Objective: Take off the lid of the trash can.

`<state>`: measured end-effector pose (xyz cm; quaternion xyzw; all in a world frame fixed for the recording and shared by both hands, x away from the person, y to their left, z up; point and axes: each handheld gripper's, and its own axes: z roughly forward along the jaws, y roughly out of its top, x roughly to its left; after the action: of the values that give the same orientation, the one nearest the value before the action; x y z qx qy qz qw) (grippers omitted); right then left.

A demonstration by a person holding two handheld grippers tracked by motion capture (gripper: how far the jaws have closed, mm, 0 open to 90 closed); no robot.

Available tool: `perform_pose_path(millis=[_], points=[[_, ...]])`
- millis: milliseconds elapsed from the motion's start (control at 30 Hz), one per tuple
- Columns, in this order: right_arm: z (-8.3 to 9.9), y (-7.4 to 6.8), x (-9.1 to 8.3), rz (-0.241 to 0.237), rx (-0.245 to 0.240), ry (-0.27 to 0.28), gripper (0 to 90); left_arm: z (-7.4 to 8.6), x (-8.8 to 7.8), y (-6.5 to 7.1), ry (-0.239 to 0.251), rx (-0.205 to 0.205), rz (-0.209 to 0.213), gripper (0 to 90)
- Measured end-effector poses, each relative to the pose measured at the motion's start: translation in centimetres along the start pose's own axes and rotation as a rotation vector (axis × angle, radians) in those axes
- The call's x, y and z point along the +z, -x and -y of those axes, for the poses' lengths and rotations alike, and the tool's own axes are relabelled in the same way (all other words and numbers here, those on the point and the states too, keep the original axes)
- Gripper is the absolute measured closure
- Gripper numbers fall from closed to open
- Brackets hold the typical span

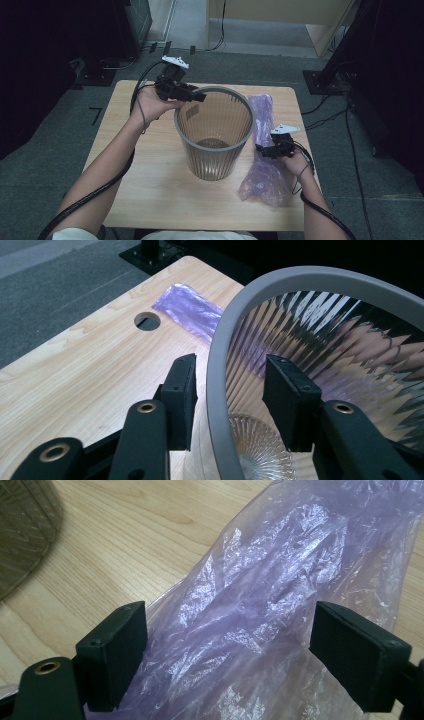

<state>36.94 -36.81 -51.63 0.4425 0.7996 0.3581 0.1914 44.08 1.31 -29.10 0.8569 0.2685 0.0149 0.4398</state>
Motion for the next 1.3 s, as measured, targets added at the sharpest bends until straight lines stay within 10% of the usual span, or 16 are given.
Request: perform_pose_path(millis=[467, 1067, 1300], points=[[0.0, -0.4, 0.4, 0.006, -0.031, -0.03, 15.9, -0.2, 0.3, 0.0, 0.026, -0.073, -0.038, 76.0], [0.0, -0.5, 0.4, 0.007, -0.033, -0.033, 15.9, -1.1, -1.2, 0.5, 0.1, -0.047, -0.058, 78.3], [0.0, -0.5, 0.4, 0.007, -0.034, -0.033, 15.9, -1.5, -2.1, 0.0, 0.036, -0.109, -0.033, 82.7]])
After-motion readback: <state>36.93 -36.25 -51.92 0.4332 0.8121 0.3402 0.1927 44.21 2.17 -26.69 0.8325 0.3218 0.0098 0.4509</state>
